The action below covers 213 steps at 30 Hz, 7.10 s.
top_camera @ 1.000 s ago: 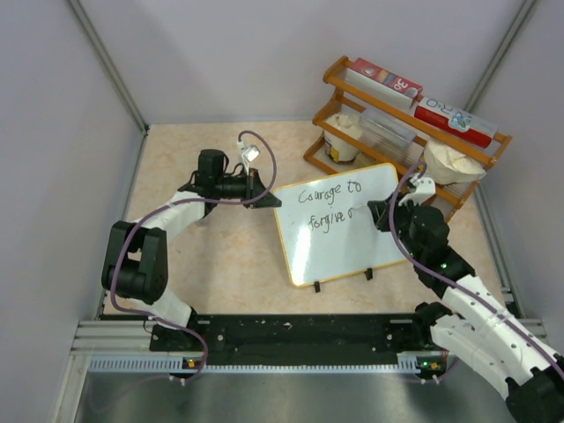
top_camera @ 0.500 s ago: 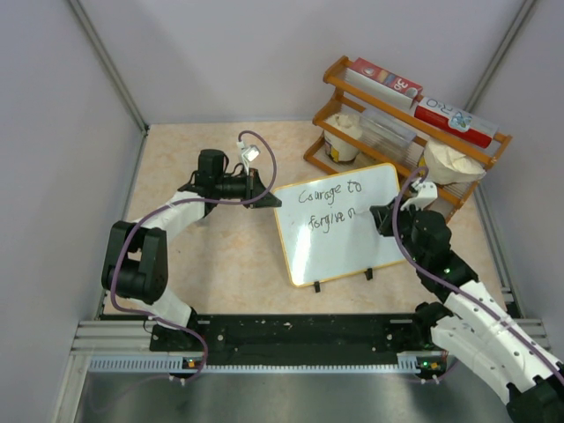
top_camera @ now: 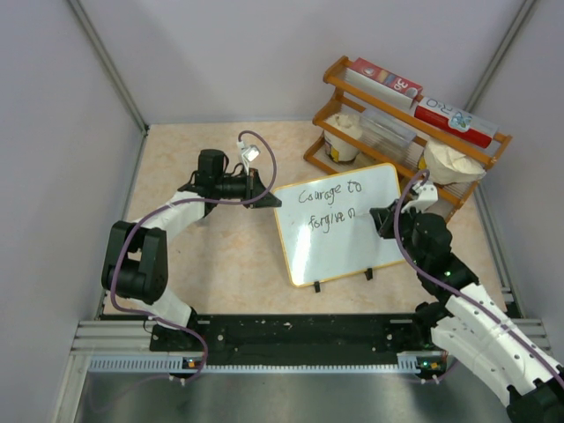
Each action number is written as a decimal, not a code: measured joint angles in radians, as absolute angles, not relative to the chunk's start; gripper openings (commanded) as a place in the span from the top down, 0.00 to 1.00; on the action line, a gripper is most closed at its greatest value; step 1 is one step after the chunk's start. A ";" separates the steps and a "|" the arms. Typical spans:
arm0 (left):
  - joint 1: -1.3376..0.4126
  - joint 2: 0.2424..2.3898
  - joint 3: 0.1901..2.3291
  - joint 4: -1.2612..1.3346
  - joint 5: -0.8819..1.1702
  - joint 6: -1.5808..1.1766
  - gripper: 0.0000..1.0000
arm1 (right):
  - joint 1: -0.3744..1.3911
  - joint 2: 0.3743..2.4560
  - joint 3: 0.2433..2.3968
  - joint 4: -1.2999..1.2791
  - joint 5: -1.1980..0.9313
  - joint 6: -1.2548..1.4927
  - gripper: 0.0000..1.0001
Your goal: Write a sentence on the whiteboard
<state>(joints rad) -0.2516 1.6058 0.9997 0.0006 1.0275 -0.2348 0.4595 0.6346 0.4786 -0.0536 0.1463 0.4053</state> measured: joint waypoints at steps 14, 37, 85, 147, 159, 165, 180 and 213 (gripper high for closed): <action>-0.252 1.606 1.000 0.002 1.031 -0.235 1.00 | 0.459 0.657 0.525 -0.042 0.183 0.387 1.00; -0.252 1.606 1.000 0.004 1.031 -0.235 1.00 | 0.459 0.647 0.501 -0.070 0.178 0.391 1.00; -0.252 1.606 0.998 0.001 1.024 -0.236 1.00 | 0.459 0.697 0.513 -0.017 0.223 0.413 1.00; -0.253 1.606 0.998 0.007 1.031 -0.237 1.00 | -0.043 0.630 0.465 0.140 -0.434 0.562 1.00; -0.253 1.606 0.998 0.007 1.031 -0.237 1.00 | 0.109 0.650 0.493 0.002 -0.319 0.436 1.00; -0.253 1.606 0.998 0.007 1.031 -0.237 1.00 | 0.109 0.661 0.496 -0.013 -0.255 0.421 1.00; -0.253 1.606 0.998 0.007 1.031 -0.237 1.00 | 0.110 0.686 0.497 -0.004 -0.257 0.423 1.00; -0.253 1.606 0.998 0.007 1.031 -0.237 1.00 | 0.110 0.676 0.494 -0.068 -0.263 0.440 1.00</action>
<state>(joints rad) -0.2531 1.6062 0.9981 0.0074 1.0306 -0.2367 0.1097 0.6758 0.4942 -0.0677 -0.2630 0.4397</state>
